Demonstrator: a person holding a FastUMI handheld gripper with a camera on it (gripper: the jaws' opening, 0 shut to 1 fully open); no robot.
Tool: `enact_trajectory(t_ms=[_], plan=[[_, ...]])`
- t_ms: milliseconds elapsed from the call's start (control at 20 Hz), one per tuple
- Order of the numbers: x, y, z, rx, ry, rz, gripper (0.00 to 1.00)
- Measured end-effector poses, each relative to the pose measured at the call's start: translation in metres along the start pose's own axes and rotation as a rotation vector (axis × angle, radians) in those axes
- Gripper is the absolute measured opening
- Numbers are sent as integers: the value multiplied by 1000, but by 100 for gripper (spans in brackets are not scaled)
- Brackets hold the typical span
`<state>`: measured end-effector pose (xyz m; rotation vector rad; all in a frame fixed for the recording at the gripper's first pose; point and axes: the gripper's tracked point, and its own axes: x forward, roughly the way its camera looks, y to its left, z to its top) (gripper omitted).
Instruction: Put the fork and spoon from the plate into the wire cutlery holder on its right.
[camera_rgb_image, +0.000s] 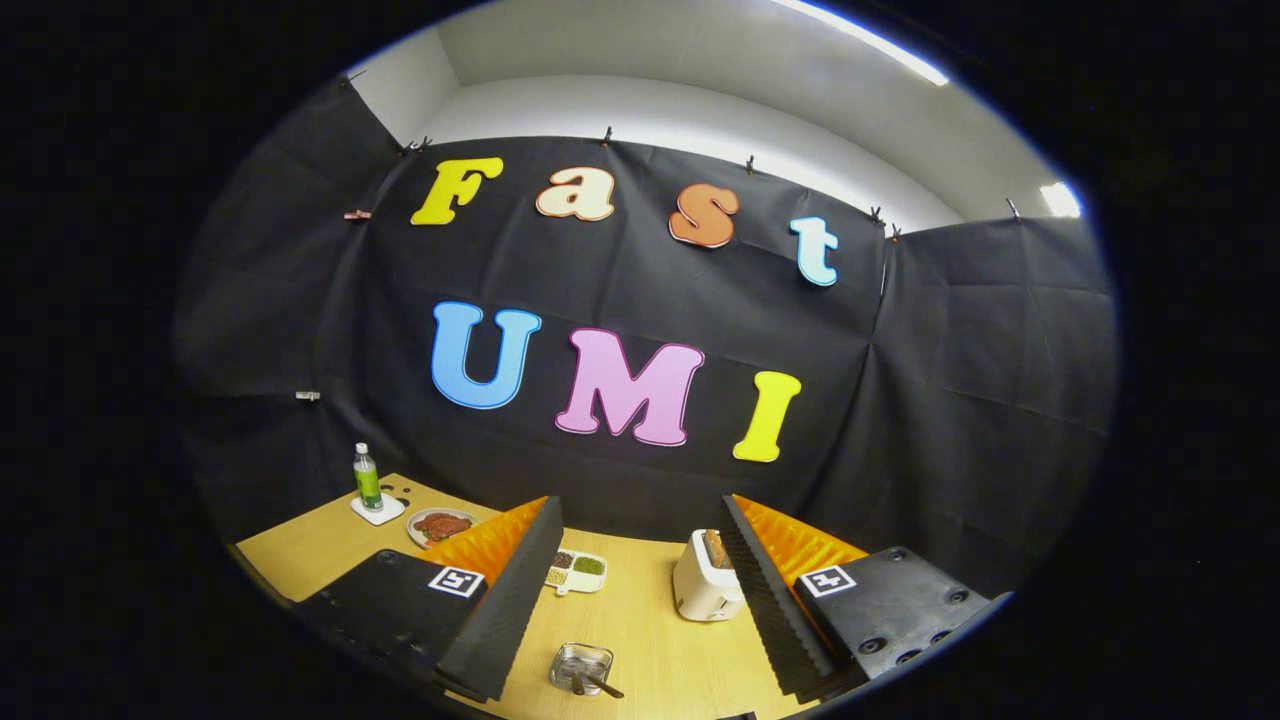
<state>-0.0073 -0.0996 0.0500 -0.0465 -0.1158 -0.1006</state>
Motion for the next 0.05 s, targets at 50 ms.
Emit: enact_trajectory(t_ms=[50], plan=[[0,2,0,-2,2,8,98]])
